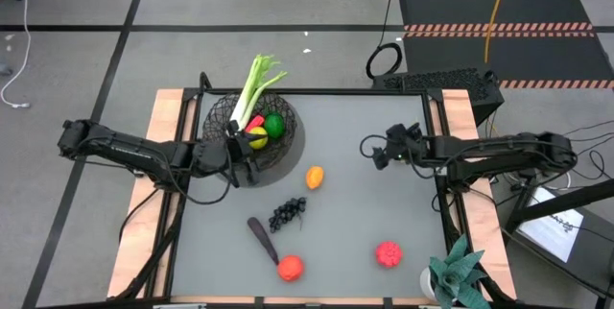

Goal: Build produce basket
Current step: Put the red mango into the wire basket

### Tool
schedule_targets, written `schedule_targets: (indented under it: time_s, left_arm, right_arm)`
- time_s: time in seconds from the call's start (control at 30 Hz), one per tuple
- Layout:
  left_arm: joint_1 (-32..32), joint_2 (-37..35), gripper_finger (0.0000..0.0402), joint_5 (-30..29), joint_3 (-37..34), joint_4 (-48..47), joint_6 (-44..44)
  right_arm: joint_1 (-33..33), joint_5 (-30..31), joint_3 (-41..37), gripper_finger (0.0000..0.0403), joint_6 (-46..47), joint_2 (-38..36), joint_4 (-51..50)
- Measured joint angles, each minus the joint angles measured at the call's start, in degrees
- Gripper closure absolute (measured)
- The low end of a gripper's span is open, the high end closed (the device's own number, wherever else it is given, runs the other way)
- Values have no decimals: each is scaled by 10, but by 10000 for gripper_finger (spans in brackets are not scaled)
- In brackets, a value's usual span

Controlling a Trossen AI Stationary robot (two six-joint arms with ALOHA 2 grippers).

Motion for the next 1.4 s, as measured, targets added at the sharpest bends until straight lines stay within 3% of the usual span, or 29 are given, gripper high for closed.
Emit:
schedule_targets:
  time_s: [0.6,0.97,1.4]
  left_arm:
    - [0,0,153,0,0,-5,-1]
    - [0,0,153,0,0,-5,-1]
    - [0,0,153,0,0,-4,-3]
  right_arm:
    - [0,38,0,12,79,-97,-192]
    - [-8,51,1,12,134,-100,-289]
    - [-25,51,1,12,132,8,-232]
